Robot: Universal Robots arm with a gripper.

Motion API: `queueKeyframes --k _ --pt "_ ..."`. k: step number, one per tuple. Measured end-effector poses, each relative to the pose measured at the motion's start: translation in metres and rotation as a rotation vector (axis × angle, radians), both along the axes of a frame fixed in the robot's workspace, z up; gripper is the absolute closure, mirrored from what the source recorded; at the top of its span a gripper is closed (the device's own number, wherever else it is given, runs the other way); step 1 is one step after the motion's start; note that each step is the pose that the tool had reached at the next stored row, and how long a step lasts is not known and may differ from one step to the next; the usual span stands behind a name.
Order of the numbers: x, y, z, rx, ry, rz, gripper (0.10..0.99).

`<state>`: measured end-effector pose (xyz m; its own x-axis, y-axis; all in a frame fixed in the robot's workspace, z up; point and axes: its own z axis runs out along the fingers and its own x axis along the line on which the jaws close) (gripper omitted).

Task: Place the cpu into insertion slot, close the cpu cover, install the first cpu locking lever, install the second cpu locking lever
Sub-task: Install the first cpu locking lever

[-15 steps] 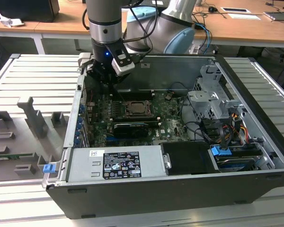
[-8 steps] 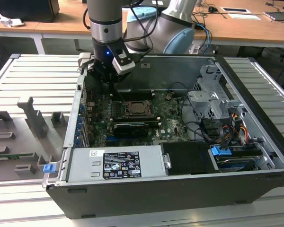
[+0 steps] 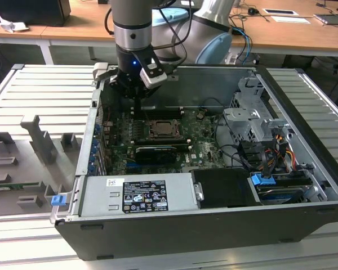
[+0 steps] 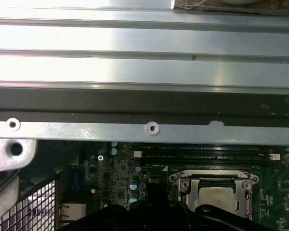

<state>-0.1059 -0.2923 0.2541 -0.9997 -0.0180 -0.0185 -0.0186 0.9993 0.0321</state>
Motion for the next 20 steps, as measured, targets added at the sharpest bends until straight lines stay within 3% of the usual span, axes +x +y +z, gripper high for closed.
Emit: queueKeyframes --k 7,20 --pt "0.0058 0.0 -0.0001 0.0 -0.0002 0.0 0.98" --pt "0.0299 0.0 -0.0003 0.0 -0.0001 0.0 0.98"
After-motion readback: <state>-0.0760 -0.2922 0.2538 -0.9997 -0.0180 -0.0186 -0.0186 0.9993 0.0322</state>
